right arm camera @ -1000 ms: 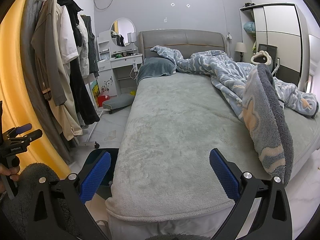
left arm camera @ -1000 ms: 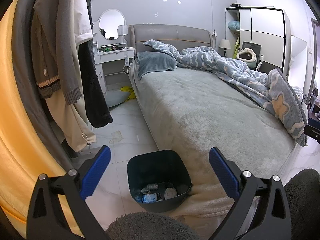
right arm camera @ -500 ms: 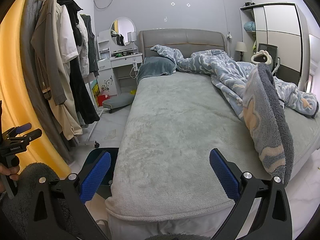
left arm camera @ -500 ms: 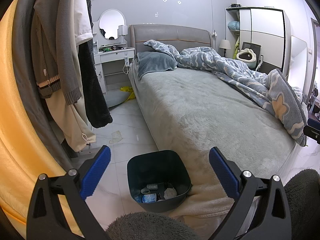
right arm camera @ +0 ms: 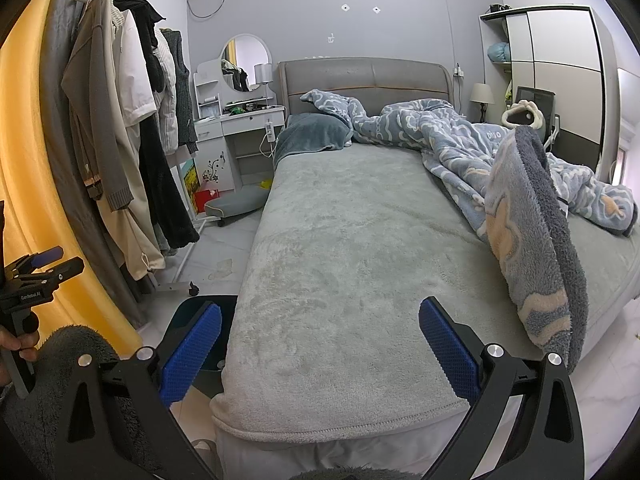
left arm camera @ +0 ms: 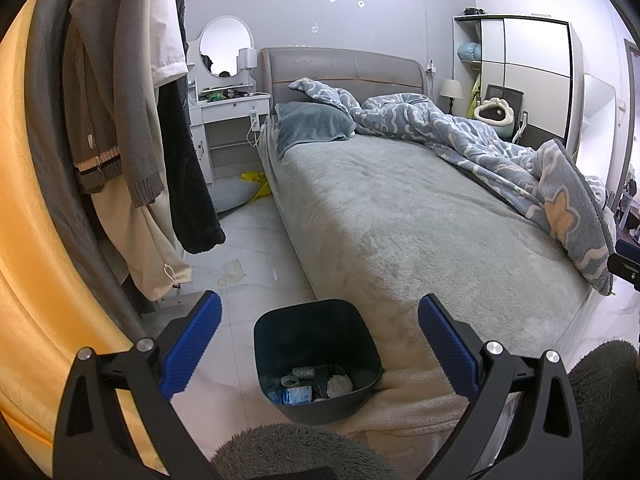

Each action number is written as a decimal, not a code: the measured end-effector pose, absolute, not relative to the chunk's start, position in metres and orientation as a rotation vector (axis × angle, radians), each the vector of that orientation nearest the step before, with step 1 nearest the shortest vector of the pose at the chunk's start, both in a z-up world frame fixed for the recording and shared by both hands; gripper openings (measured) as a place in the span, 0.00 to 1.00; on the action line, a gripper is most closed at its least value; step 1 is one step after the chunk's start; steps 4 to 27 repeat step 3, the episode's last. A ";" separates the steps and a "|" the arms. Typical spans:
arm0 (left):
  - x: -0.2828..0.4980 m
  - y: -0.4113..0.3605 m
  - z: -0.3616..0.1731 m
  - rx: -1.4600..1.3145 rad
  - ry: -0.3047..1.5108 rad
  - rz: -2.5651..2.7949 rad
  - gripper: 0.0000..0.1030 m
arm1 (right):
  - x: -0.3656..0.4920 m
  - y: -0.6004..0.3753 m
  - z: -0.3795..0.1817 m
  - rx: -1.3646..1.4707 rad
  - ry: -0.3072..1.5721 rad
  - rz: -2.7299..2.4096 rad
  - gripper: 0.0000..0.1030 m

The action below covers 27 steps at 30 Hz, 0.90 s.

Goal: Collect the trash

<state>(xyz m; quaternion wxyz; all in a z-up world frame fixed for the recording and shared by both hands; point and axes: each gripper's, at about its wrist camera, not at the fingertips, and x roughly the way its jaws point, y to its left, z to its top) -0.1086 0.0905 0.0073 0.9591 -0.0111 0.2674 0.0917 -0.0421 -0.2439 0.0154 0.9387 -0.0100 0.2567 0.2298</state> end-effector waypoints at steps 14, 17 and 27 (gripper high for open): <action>-0.109 0.090 0.007 -0.019 0.542 0.187 0.97 | -0.042 -0.244 0.016 -0.021 0.524 0.469 0.97; -0.109 0.090 0.007 -0.019 0.542 0.187 0.97 | -0.042 -0.244 0.016 -0.021 0.524 0.469 0.97; -0.109 0.090 0.007 -0.019 0.542 0.187 0.97 | -0.042 -0.244 0.016 -0.021 0.524 0.469 0.97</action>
